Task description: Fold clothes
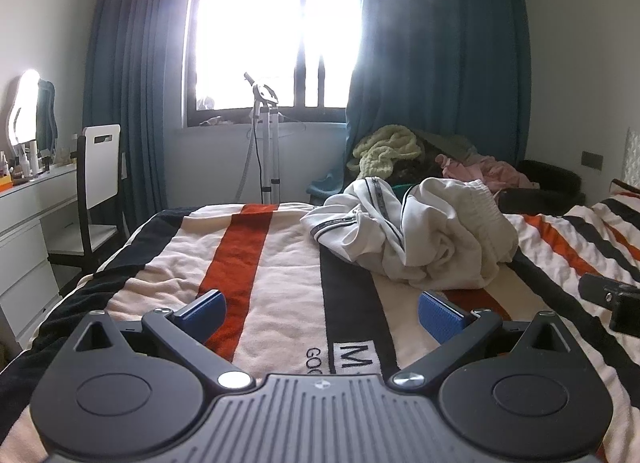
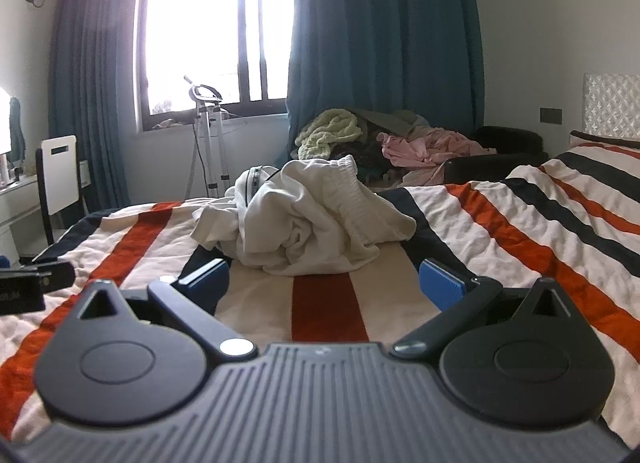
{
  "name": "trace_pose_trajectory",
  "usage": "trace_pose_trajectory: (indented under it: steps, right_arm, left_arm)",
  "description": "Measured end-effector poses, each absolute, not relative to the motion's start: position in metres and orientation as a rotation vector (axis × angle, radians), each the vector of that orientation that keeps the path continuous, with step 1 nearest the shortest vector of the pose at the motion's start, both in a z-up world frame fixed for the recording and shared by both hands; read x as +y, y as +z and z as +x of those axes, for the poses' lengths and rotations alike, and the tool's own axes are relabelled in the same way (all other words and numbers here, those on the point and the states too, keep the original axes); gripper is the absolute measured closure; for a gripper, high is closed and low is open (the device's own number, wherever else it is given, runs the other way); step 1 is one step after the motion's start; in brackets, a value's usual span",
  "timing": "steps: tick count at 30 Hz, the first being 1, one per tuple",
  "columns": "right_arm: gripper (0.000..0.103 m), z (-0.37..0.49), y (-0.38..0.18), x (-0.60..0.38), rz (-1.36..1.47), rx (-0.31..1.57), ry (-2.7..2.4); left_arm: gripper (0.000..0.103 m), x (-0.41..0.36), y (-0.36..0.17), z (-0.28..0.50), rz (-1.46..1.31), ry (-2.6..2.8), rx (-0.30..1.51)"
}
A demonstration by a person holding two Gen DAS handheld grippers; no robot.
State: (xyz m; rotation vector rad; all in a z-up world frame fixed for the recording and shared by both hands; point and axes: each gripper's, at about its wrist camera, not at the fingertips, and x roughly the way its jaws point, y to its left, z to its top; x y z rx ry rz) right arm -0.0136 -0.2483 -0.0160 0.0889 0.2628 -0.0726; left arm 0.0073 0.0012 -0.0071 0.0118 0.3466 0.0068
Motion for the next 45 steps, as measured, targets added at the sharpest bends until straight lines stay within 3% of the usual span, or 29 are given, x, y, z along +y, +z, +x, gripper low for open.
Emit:
trace_pose_trajectory:
  steps: [28,40,45]
  right_arm:
    - [0.000,-0.012,-0.011,-0.269,0.152,0.199,-0.087]
    - [0.000,0.031,0.078,-0.312,0.040,0.102,-0.135]
    - [0.000,0.026,0.054,-0.352,0.186,0.110,-0.181]
  left_arm:
    - [0.000,-0.014,-0.025,0.016,0.041,0.044,0.347]
    - [0.000,-0.026,-0.044,0.033,0.152,0.072,0.404]
    - [0.000,-0.054,-0.048,0.060,0.225,-0.013,0.447]
